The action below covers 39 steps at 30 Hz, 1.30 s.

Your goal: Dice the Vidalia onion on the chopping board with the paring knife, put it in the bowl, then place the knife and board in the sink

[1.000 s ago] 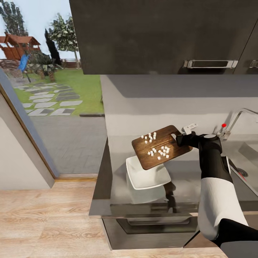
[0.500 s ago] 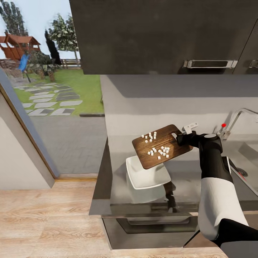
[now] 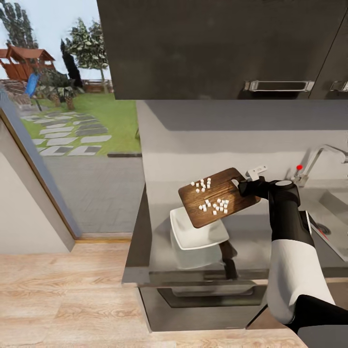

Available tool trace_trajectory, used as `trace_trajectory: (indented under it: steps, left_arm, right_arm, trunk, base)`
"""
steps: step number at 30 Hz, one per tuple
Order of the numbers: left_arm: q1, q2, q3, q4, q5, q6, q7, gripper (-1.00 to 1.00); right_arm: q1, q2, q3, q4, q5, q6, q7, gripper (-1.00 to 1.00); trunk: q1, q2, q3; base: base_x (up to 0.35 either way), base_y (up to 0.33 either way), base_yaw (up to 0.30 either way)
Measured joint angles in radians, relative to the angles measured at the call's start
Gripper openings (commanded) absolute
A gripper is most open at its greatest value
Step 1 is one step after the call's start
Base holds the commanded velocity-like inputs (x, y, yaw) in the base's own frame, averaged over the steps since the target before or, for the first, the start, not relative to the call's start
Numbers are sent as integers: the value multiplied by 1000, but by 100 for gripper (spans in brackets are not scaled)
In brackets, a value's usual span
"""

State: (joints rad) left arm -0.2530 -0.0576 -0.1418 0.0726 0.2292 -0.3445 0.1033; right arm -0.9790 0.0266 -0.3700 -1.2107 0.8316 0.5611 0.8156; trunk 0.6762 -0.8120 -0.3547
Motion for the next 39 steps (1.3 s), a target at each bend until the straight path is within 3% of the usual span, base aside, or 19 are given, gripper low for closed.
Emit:
trace_trajectory:
  steps: [5,8,15,21,34,39]
  left_arm:
    - [0,0,0,0,0,0,0,100]
    - [0,0,0,0,0,0,0,100]
    - [0,0,0,0,0,0,0,100]
    - [0,0,0,0,0,0,0,100]
    - [0,0,0,0,0,0,1,100]
    - [0,0,0,0,0,0,0,100]
  right_arm:
    - [0,1,0,0,1,0,-8,-100]
    - [0,1,7,0,1,0,-47,-100]
    - [0,0,70,0,2,0,-69,-100]
    - [0,0,75,0,1,1,-106,-100]
    - [0,-12,75,0,2,1,-114,-100]
    - [0,-14,75,0,28,1,-115,-100]
  trunk:
    - [0,0,0]
    - [0,0,0]
    - [0,0,0]
    - [0,0,0]
    - [0,0,0]
    - [0,0,0]
  base:
    - [-39,0,0]
    - [-3,0,0]
    - [0,0,0]
    - [0,0,0]
    - [0,0,0]
    - [0,0,0]
